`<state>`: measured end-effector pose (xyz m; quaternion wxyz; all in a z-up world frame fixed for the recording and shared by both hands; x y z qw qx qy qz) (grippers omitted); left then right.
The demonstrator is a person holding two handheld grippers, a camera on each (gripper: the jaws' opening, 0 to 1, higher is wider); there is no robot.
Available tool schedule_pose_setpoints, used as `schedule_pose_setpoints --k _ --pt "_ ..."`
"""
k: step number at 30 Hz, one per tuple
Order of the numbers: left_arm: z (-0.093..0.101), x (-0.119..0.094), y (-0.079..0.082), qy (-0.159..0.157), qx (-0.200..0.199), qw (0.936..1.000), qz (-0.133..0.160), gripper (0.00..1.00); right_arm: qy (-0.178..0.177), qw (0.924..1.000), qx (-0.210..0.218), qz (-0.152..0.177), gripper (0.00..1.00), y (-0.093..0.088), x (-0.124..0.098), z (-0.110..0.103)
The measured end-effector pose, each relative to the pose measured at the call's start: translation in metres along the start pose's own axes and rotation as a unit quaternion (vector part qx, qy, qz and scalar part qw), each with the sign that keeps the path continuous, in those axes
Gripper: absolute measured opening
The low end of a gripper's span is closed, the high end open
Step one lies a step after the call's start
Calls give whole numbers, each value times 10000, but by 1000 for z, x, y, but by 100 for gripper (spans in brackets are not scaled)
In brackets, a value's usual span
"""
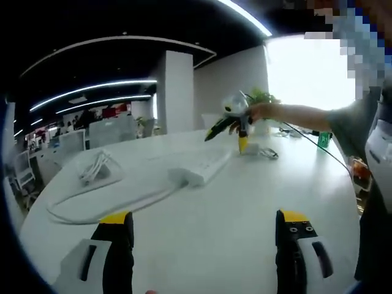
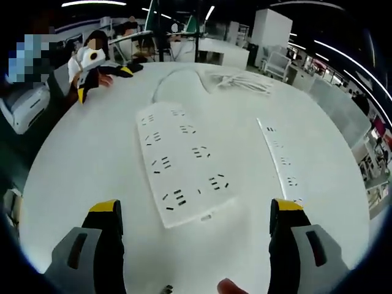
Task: Straighten the power strip on the desk, plug the charger into it
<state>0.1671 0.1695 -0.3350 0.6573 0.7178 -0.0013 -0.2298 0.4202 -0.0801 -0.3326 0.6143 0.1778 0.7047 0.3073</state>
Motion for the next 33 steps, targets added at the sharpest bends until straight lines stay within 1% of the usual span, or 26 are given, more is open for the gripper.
schedule_pose_setpoints --k 4,8,11,15,18,21,24,27,33 --pt "-2 -1 0 45 -21 10000 -3 100 103 9999 65 112 100 4 5 1" --pt "-3 -2 2 53 3 10000 14 100 123 9999 43 99 100 5 11 3" --pt "-4 -2 2 82 52 10000 1 100 141 9999 -15 -15 99 2 14 7" --pt "-4 -2 1 90 68 9999 -18 100 194 9998 10 3 99 1 19 9" --pt "-5 -2 -1 124 155 9998 -94 100 256 9997 -49 -18 97 1 23 7" --pt "-6 -1 -2 143 135 9998 -98 100 290 9996 -34 7 96 2 25 7" --pt "-7 -1 -1 178 135 9997 -106 100 353 9994 -15 42 92 3 26 6" --pt "-8 0 -2 207 168 9996 -136 100 329 9994 8 62 96 3 28 8" --pt "-4 -1 -3 181 162 9996 -146 100 382 9993 -2 38 92 0 30 9"
Point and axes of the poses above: the point that each gripper's makers call its tool centre point, and the gripper's own axes: x roughly forward along the fingers, z roughly to its right, y roughly out of its top, the point moved 3 cm from there along -x, roughly backward along the fingers, and after that the axes turned 12 degrees about y, right-handed, at the moved point
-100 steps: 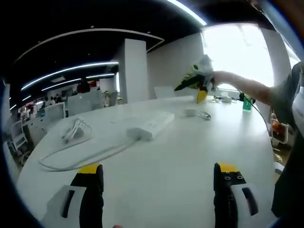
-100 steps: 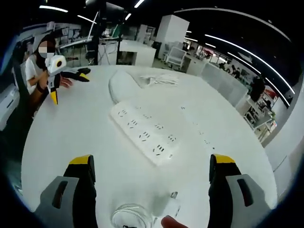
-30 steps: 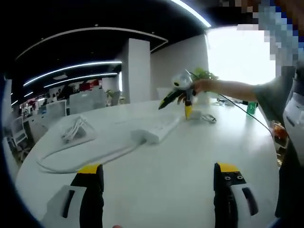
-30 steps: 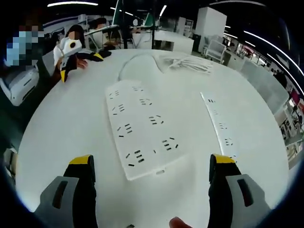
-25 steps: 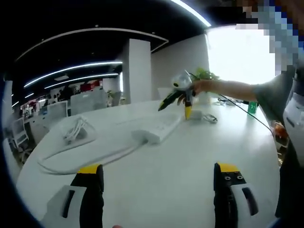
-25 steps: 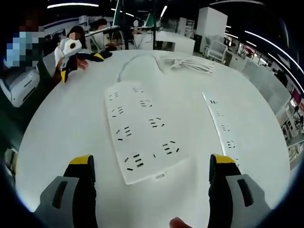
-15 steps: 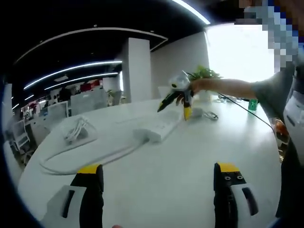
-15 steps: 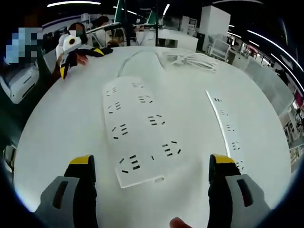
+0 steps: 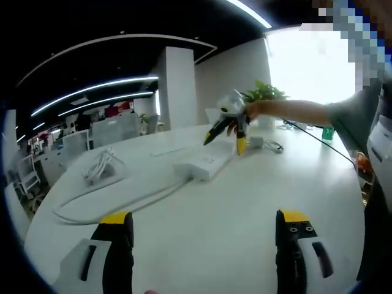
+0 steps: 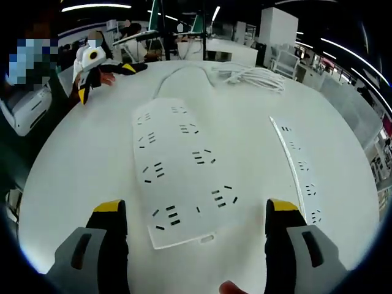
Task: Straighten the power strip on the desk, plug the charger into it
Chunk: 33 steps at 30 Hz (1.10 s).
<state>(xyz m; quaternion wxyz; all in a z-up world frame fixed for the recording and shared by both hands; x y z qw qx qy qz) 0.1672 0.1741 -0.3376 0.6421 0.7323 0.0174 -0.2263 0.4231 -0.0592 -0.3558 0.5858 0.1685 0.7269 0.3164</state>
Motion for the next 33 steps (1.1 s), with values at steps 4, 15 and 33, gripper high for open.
schedule_pose_setpoints --k 4,15,33 --pt "-1 0 0 4 -32 10000 5 100 30 9999 -43 -134 89 -2 5 -3" --pt "-2 0 0 -7 -58 10000 36 100 -9 9999 -51 87 70 4 0 -3" --pt "-4 -3 2 24 -78 9999 74 100 -35 9999 12 145 69 0 -2 -1"
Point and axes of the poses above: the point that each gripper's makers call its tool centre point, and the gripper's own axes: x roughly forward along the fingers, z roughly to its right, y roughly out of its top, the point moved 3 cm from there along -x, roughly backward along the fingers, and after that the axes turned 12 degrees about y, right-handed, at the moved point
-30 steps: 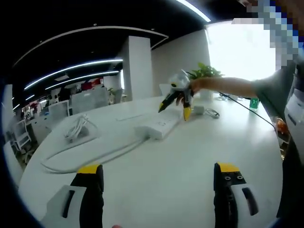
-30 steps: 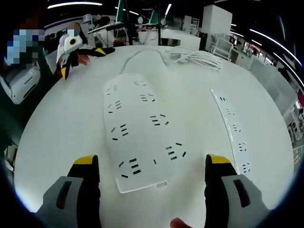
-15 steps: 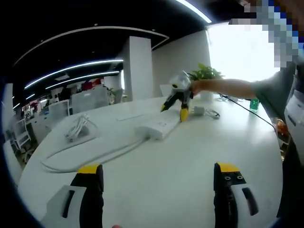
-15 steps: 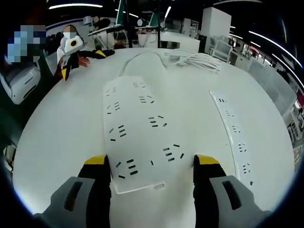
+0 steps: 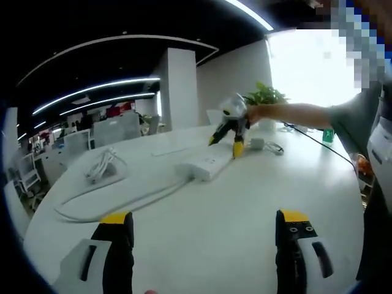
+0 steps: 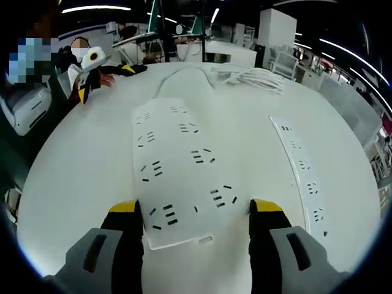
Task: Straighten the power strip on the desk, plug the charger into it
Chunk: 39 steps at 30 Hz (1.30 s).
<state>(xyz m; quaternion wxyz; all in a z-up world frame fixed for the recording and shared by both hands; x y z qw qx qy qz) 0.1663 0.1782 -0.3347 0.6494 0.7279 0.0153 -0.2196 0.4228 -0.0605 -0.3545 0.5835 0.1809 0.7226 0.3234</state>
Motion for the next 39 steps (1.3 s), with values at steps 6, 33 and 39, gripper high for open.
schedule_pose_setpoints --k 6,33,39 --pt "1 -2 0 -25 45 10000 -23 100 -87 9999 71 79 69 -3 -1 -4" --pt "-1 -28 0 55 70 9999 74 100 -710 9948 649 342 68 -15 -4 -36" --pt "-4 -33 -1 109 88 9999 75 100 -884 9919 837 354 68 -17 -4 -44"
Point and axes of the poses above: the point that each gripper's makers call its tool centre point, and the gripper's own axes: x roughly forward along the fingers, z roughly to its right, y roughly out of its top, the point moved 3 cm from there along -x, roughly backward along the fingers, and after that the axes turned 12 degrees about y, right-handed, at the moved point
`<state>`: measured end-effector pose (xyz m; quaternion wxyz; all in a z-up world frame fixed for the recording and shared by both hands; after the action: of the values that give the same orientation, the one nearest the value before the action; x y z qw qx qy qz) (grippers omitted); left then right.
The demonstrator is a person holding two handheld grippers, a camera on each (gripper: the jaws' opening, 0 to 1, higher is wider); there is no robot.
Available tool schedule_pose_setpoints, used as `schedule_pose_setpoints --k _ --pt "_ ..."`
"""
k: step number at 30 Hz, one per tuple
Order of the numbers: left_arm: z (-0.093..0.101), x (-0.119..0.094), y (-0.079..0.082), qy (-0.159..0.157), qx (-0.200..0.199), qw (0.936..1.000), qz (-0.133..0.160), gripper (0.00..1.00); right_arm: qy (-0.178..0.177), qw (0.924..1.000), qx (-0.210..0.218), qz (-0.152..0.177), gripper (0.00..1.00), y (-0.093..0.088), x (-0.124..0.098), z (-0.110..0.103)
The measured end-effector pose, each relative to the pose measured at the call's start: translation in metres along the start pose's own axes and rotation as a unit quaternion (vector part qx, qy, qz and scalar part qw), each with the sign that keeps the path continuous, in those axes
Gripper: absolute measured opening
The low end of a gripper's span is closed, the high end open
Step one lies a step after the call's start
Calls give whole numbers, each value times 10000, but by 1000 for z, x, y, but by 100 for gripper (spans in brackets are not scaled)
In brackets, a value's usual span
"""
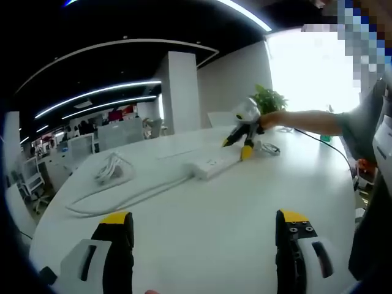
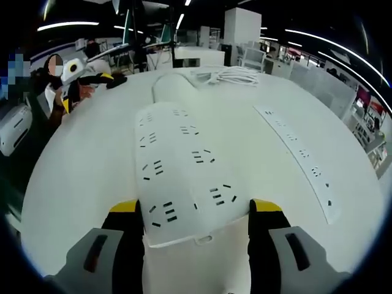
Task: Straighten the power strip on the desk, plug the charger into it
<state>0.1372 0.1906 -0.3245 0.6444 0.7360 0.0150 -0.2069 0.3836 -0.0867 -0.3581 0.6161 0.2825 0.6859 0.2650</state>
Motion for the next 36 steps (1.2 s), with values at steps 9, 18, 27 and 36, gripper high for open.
schedule_pose_setpoints --k 9,18,27,36 --pt "-1 -7 -4 64 -9 10000 -62 100 -254 9993 260 0 68 -6 -3 -12" --pt "4 -18 -1 -10 60 10000 -35 100 -451 9980 435 129 68 -9 -4 -20" --pt "5 -24 -6 17 47 10000 -86 100 -578 9967 529 193 67 -11 -5 -27" --pt "5 -27 -6 16 28 10000 -47 100 -616 9963 553 220 67 -11 -4 -30"
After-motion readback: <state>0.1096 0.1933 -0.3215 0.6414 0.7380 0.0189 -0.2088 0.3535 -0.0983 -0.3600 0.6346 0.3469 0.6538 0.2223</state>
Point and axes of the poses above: the point that each gripper's makers call its tool centre point, and the gripper's own axes: x roughly forward along the fingers, z roughly to its right, y roughly out of its top, the point moved 3 cm from there along -x, roughly backward along the fingers, and after that the axes turned 12 degrees about y, right-handed, at the moved point
